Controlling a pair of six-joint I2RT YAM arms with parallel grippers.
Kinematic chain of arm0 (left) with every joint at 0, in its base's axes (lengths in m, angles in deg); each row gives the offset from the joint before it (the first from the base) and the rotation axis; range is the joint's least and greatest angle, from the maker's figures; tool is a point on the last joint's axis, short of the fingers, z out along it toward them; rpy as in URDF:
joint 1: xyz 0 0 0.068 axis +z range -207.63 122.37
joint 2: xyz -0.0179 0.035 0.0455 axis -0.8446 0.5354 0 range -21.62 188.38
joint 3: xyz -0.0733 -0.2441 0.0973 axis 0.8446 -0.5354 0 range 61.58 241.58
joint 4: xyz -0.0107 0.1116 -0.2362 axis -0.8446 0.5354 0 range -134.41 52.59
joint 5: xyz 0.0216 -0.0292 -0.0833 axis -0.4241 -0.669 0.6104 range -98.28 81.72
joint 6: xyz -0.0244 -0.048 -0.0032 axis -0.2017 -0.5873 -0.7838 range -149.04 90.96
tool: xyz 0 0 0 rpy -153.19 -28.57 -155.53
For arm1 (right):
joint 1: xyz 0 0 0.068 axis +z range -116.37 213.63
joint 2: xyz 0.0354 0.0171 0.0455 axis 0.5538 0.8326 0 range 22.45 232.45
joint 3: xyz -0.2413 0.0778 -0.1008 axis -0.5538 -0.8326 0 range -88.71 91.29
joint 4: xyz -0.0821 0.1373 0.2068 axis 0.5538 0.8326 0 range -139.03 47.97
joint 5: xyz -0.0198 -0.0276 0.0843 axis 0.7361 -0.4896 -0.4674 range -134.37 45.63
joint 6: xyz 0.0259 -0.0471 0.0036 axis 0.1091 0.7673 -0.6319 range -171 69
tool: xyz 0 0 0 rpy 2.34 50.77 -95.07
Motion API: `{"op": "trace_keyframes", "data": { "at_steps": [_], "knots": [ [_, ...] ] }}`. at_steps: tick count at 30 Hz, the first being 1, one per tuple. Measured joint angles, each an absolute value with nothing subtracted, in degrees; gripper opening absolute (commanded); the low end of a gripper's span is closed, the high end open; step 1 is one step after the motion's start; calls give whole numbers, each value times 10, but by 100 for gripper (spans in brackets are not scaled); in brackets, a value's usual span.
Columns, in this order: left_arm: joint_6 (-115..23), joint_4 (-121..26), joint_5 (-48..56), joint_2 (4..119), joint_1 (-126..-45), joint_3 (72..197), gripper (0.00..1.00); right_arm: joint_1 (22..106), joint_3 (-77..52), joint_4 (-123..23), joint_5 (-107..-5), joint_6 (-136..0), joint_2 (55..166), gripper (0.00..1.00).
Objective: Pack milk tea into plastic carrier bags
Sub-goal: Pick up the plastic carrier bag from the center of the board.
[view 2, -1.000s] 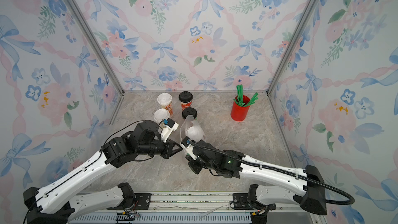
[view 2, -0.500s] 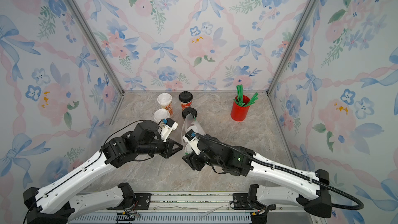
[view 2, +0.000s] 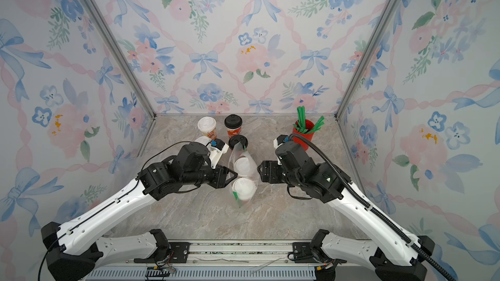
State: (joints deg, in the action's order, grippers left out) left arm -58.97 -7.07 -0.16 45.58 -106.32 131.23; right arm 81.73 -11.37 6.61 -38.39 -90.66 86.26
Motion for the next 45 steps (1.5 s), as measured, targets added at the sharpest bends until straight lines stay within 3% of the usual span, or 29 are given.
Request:
{"op": "trace_keyframes", "data": {
  "at_steps": [11,21,25,32,45],
  "knots": [
    [-555,-69,-61,510,-1056,1338,40,887,42,137,-322,-911,1045,83],
    [-547,-69,-69,510,-1046,1338,41,909,127,281,-211,-927,1167,66],
    [-545,-69,-68,510,-1044,1338,41,919,137,328,-202,-933,1163,58],
    [-545,-69,-68,511,-1041,1338,41,918,128,358,-215,-939,1117,36],
    [-545,-69,-52,527,-1041,1348,38,843,-53,188,-379,-937,1012,32]
  ]
}}
